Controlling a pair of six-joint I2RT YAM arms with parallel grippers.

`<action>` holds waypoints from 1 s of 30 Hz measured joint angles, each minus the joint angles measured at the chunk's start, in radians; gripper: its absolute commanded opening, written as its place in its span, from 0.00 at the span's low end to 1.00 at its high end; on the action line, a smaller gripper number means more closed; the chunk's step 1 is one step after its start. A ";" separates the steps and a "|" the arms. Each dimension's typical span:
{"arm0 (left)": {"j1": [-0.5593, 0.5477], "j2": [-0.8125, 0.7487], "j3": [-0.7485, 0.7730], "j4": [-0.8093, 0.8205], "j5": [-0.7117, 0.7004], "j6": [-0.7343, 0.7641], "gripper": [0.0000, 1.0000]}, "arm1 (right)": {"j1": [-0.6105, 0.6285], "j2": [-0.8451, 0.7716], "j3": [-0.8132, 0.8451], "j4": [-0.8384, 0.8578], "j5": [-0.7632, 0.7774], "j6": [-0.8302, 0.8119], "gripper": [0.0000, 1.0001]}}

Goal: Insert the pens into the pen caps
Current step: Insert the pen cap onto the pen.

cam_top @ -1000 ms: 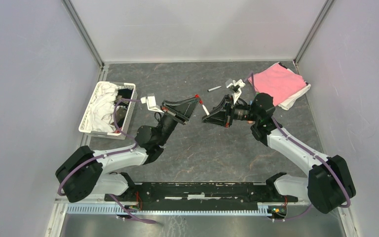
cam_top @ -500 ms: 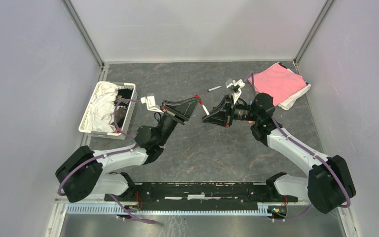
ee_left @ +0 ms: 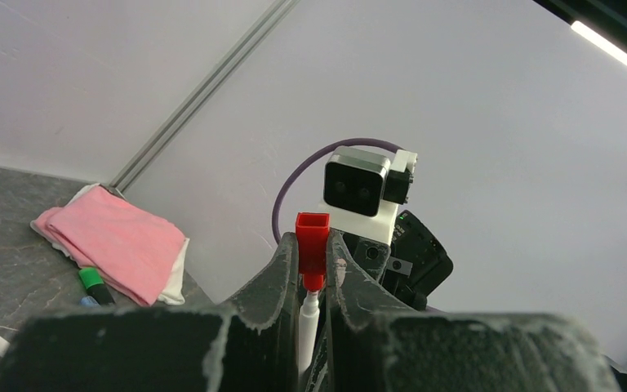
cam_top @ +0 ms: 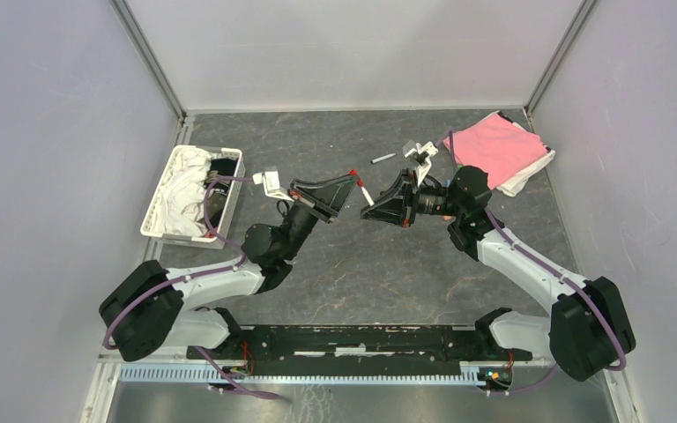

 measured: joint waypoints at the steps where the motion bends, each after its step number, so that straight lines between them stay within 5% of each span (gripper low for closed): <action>1: 0.000 0.000 0.000 -0.002 0.000 0.000 0.02 | 0.000 0.000 0.000 0.000 0.000 0.000 0.00; 25: 0.008 -0.003 0.019 -0.103 0.077 0.008 0.03 | -0.007 0.011 0.010 -0.044 -0.003 -0.061 0.00; 30: 0.008 -0.003 0.039 -0.142 0.091 0.025 0.17 | -0.014 0.015 0.011 -0.047 -0.010 -0.095 0.00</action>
